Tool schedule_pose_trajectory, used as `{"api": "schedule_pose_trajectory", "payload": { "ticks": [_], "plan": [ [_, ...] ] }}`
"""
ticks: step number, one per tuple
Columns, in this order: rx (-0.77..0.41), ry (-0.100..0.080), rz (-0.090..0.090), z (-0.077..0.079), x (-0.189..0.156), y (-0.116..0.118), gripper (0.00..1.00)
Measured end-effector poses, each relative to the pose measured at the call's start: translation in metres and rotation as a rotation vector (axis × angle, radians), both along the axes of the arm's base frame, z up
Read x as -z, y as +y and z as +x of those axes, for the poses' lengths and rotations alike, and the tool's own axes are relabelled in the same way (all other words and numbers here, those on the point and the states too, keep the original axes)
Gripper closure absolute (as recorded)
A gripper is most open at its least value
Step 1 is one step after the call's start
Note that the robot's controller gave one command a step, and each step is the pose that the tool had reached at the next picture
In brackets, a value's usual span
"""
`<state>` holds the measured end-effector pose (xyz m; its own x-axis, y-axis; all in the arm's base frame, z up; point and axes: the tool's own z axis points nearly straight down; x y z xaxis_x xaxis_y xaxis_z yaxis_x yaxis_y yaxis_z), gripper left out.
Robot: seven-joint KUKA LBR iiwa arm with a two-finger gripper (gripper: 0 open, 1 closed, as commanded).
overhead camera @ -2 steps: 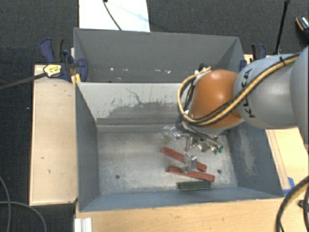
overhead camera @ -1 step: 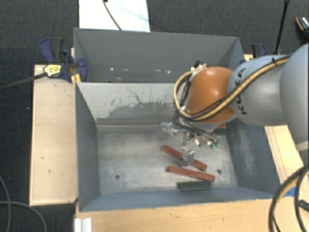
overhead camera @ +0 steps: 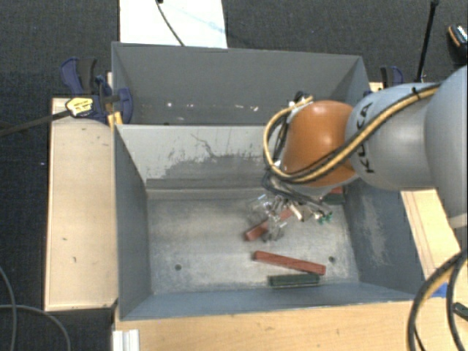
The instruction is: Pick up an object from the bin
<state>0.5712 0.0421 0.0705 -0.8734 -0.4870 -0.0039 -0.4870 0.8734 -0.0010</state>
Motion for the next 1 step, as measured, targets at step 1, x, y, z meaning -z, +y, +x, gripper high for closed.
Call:
{"api": "schedule_pose_trajectory", "payload": {
  "ticks": [1],
  "plan": [
    [-0.098,-0.008,0.000,0.0132,-0.1513,0.0119,1.00]
  ]
}}
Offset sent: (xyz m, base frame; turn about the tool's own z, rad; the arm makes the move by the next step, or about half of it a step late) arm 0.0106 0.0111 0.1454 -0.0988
